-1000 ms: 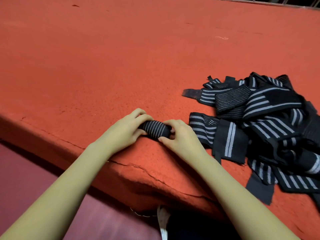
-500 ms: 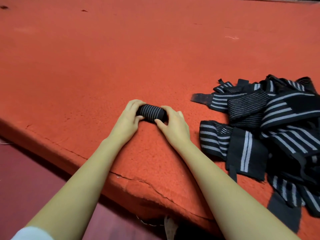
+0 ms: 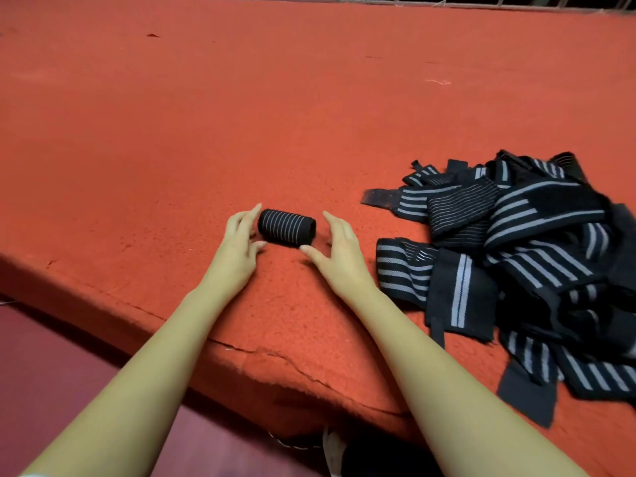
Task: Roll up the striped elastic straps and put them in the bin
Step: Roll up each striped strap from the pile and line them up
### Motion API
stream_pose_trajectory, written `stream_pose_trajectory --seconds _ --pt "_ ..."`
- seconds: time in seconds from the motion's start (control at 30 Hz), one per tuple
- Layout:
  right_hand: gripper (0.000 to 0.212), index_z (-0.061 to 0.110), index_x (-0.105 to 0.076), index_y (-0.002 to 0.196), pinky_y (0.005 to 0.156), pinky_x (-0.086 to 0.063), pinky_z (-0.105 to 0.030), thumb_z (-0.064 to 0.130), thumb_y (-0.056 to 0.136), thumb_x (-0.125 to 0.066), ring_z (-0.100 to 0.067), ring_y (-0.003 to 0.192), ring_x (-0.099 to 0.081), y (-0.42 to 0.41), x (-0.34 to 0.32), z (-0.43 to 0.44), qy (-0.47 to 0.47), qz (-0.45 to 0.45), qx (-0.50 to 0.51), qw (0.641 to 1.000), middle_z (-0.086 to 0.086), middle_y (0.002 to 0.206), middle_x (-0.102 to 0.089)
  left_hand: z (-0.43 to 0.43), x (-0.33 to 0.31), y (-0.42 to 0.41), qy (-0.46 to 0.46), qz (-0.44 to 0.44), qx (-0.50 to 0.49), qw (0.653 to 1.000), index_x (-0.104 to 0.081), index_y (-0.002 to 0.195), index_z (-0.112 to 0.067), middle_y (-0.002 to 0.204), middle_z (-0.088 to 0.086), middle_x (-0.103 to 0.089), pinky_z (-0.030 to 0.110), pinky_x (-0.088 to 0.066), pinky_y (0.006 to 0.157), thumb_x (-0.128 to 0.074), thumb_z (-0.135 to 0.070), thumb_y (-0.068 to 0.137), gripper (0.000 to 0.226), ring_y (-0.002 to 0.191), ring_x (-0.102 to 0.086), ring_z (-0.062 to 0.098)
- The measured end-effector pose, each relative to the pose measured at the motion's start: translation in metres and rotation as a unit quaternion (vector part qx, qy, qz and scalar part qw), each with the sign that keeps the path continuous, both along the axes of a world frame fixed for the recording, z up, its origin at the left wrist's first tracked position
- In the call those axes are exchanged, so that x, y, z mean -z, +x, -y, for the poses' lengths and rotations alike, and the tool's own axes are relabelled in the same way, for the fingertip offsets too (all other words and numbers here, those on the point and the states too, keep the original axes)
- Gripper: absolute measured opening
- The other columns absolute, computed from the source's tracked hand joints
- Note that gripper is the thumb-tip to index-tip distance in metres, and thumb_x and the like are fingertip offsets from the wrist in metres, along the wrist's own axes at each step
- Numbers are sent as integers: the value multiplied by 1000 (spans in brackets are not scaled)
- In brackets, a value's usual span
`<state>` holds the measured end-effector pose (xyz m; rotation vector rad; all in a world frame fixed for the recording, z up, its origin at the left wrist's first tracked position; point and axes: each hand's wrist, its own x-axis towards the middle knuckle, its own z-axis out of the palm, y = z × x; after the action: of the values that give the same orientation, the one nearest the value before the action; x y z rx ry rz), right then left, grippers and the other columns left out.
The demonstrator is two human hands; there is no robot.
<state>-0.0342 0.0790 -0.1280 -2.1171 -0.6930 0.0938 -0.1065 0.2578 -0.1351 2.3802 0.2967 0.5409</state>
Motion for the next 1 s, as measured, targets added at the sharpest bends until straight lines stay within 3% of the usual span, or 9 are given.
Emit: stream_pose_trajectory --seconds 0.1,0.2,0.37,0.53,0.67,0.87,1.0 --pt "44 13 -51 137 112 -27 -30 22 94 -58 -24 132 -43 -7 -16 24 -49 41 -20 998 -6 143 -47 10 -9 -17 69 -5 -26 997 -50 132 -4 133 16 -42 34 -32 110 -57 -5 93 40 120 -49 31" --pt "33 15 -63 126 110 -27 -28 21 95 -54 -20 130 -43 -11 -42 51 -110 112 -25 987 -2 138 -54 34 -28 -29 175 -2 -34 984 -62 112 -7 123 12 -52 46 -41 97 -60 -15 91 22 112 -52 33" --pt "30 13 -65 119 105 -36 -35 19 93 -53 -22 122 -49 -11 -82 104 -172 194 7 966 -1 126 -62 92 -66 -19 233 38 15 972 -65 102 -11 109 7 -60 42 -42 83 -56 -20 89 18 97 -56 32" --pt "34 12 -63 122 102 -36 -37 16 90 -51 -27 118 -50 2 -97 171 -280 223 78 930 -6 124 -61 160 -87 11 249 44 100 962 -62 112 -10 115 9 -58 43 -41 88 -56 -21 92 24 104 -55 32" --pt "36 9 -60 126 101 -38 -40 13 93 -46 -31 120 -48 20 -105 225 -301 207 132 921 -10 129 -58 212 -92 41 292 22 147 945 -57 119 -10 120 9 -55 42 -38 91 -50 -27 95 31 113 -50 31" --pt "37 13 -57 130 104 -40 -42 20 96 -43 -29 128 -45 41 -100 289 -319 89 173 927 -8 138 -51 280 -96 80 296 -24 184 937 -46 134 -13 128 7 -49 40 -41 95 -45 -35 100 41 119 -47 27" --pt "43 7 -47 136 115 -23 -37 22 96 -53 -25 143 -23 37 -88 312 -282 86 195 935 -11 153 -30 307 -88 91 269 -38 200 941 -46 134 -14 130 6 -48 40 -42 94 -43 -35 100 39 118 -46 28"
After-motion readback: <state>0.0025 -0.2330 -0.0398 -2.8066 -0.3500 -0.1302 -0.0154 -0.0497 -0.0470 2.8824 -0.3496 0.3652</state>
